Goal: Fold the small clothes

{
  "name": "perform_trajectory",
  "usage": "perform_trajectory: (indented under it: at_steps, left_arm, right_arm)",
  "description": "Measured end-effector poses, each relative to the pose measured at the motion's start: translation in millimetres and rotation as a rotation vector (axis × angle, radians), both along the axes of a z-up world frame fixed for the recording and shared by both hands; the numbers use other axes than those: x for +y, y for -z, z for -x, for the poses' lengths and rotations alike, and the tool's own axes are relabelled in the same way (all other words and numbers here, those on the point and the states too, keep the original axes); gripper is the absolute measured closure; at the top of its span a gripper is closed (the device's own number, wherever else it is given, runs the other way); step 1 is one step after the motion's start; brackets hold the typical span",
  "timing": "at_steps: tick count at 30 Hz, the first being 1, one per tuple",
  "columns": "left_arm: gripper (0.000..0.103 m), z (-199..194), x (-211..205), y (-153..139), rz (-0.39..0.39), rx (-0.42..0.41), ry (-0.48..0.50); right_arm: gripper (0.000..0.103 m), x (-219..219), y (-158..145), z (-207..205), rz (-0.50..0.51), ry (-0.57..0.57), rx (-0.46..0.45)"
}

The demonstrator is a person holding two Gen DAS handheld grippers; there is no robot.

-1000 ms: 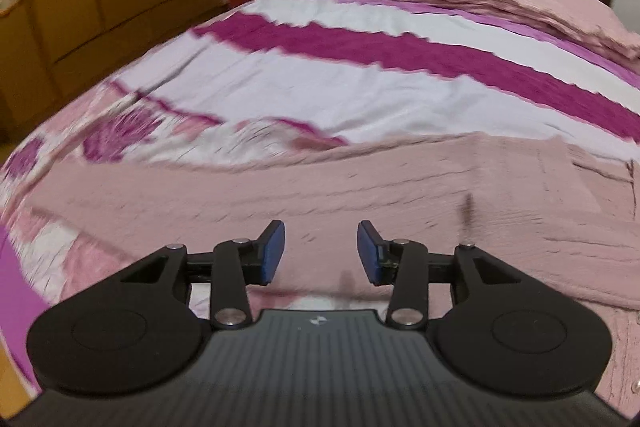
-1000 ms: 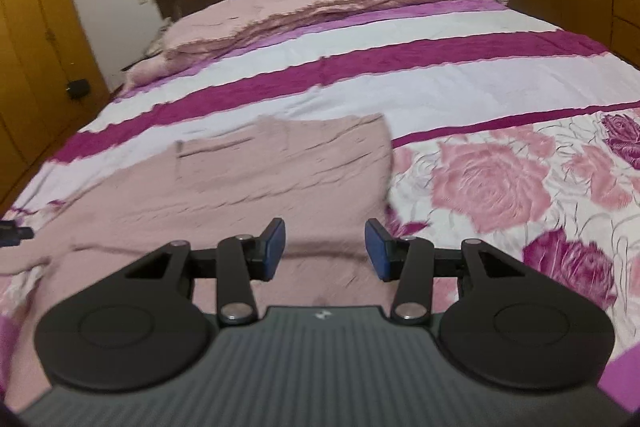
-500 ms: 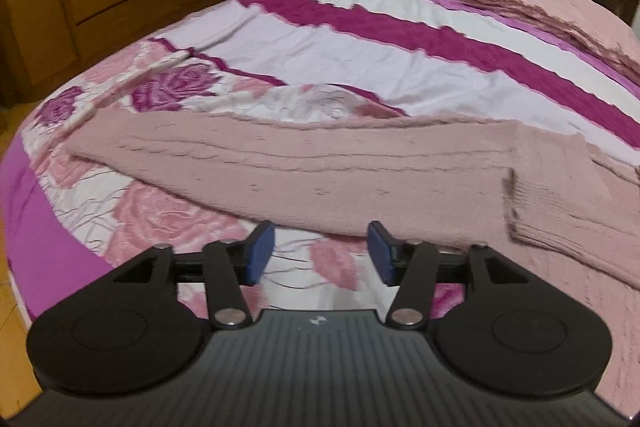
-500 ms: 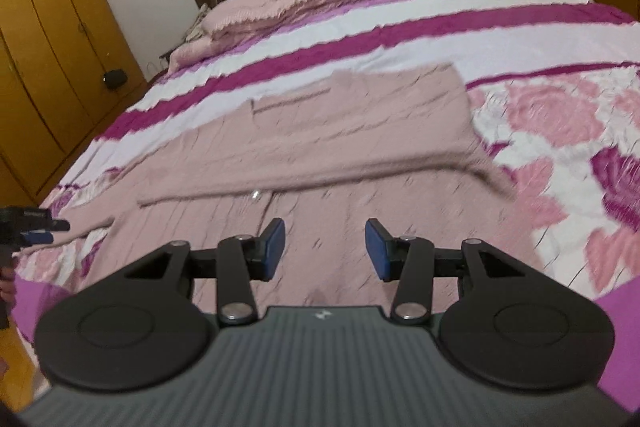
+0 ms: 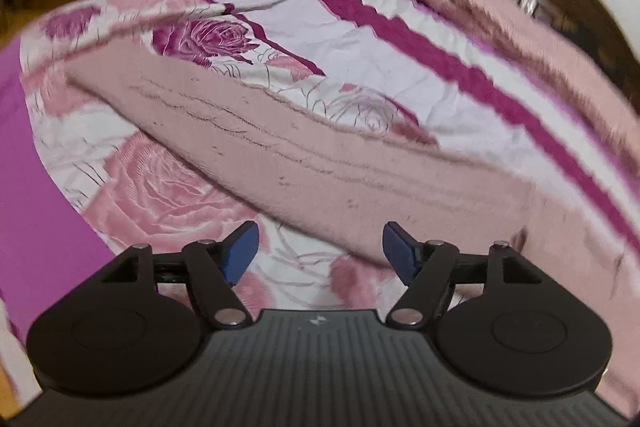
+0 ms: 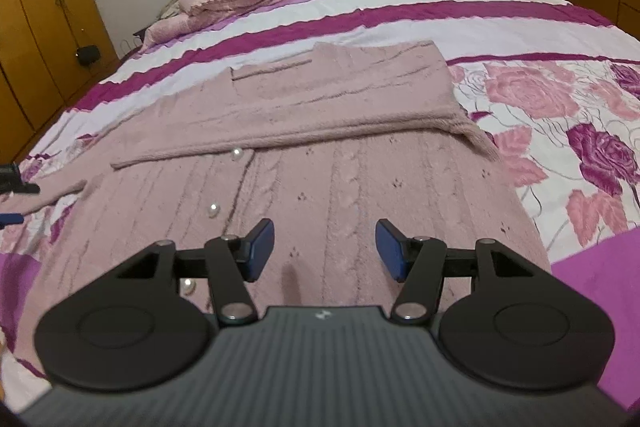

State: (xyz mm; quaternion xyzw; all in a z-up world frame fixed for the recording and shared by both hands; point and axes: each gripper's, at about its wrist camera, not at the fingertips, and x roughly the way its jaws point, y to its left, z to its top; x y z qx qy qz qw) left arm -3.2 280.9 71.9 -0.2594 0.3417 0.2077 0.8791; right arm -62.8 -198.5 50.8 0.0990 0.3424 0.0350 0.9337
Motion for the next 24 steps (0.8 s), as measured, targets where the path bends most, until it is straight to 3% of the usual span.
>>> perform_trajectory:
  at_steps: [4,9,15,22,23,24]
  left_arm:
    - [0.026,-3,11,6,0.062,-0.053,-0.078]
    - [0.025,-14,23,19,0.122,-0.041,-0.123]
    - [0.024,-32,27,29,0.101,-0.084,-0.174]
    - [0.024,-65,32,34,0.033,-0.103,-0.136]
    - [0.03,-68,33,33,0.02,-0.108,-0.126]
    - [0.054,-70,32,32,-0.003,-0.111,-0.115]
  right_arm:
    - [0.045,-2,6,-2,0.007,0.022,0.04]
    - [0.045,-2,6,-3,0.015,0.03,0.03]
    - [0.045,-2,9,-5,0.014,0.028,0.027]
    - [0.045,-12,8,-6,-0.009,0.058,0.006]
    - [0.045,-13,8,-6,-0.013,0.059,0.002]
    - [0.045,-14,8,-5,-0.017,0.06,-0.001]
